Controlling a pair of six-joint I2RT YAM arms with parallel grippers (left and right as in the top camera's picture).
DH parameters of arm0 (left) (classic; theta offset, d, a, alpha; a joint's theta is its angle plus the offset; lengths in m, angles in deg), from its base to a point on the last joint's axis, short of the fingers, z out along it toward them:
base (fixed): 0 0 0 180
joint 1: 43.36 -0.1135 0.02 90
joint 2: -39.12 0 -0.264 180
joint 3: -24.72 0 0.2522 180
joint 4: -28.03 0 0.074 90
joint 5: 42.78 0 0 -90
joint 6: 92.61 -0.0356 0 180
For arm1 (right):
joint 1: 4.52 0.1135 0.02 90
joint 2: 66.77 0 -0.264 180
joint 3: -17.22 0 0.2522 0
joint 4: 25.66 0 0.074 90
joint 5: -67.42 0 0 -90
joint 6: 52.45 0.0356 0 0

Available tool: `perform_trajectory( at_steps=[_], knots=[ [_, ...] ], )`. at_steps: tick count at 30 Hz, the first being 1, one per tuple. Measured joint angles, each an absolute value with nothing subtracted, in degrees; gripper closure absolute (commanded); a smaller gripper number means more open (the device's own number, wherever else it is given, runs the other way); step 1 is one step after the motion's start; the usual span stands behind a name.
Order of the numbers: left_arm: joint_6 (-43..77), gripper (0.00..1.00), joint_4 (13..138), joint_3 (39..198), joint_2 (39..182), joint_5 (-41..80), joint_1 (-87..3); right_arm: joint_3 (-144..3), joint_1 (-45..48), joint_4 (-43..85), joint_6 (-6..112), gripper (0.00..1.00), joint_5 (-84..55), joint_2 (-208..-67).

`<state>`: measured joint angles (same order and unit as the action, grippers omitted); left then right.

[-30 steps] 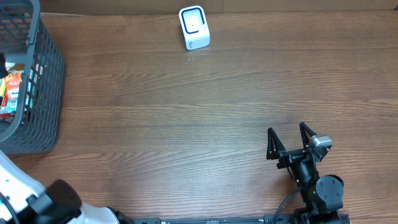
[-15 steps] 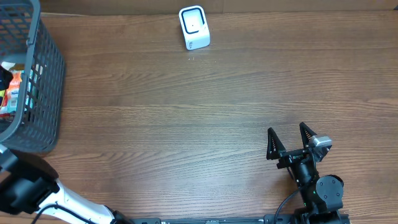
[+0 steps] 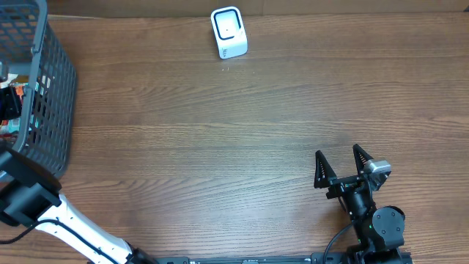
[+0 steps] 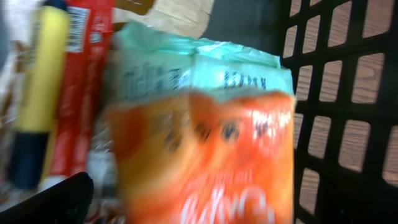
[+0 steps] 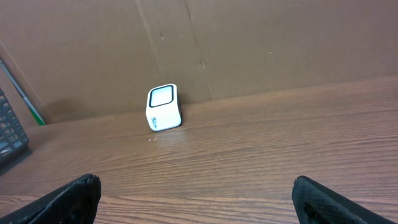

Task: Scan the item barcode
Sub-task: 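Lower the left gripper into the basket and grasp snack packets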

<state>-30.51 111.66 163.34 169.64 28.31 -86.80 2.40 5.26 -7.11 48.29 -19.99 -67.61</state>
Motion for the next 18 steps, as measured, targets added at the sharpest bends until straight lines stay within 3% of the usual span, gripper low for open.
perform_trajectory(
  at_steps=[18],
  knots=[
    [-28.7, 0.03, 109.8, 163.3, 173.3, 36.4, -83.3, 2.4, 5.3, -7.1, 48.3, 0.0, -20.0, -67.6]
  ],
)
